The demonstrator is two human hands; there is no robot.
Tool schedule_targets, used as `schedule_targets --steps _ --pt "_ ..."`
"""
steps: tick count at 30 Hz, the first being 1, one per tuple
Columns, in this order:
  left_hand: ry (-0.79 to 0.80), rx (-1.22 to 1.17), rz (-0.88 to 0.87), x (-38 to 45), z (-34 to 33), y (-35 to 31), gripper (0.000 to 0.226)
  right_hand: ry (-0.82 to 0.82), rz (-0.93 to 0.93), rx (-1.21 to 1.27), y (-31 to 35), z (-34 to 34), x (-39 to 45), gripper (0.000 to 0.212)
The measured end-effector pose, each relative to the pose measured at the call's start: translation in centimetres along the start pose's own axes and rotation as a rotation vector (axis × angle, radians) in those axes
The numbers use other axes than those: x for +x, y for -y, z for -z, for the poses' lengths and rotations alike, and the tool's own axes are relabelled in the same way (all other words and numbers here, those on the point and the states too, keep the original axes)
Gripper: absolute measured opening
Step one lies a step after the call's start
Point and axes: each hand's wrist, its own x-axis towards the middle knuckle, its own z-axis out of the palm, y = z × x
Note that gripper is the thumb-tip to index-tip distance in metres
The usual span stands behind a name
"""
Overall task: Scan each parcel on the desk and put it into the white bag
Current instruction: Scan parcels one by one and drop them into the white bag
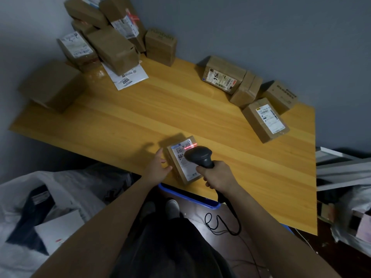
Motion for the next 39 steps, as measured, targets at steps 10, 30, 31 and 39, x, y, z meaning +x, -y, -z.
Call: schedule_targets --steps 10,30,31,39 --pt "0.039 -0.041 0.037 -0.7 -0.7 -1.3 0.057 -0.105 0.037 0.127 -0.7 0.7 1.8 0.008" --pt "-0.057 -0.577 0.09 0.7 -4.2 -1.2 0.042 -0.154 0.071 0.189 -1.5 -0.3 8.1 0.01" --pt "-0.076 -0.588 0.054 0.5 -3.9 -1.5 0.052 -0.152 0.08 0.206 -1.2 -0.4 8.0 0.011" --pt "-0.249 -0.681 -0.019 -1.8 2.0 0.1 0.072 -0.049 0.251 0.328 4.8 -1.6 5.9 0.012"
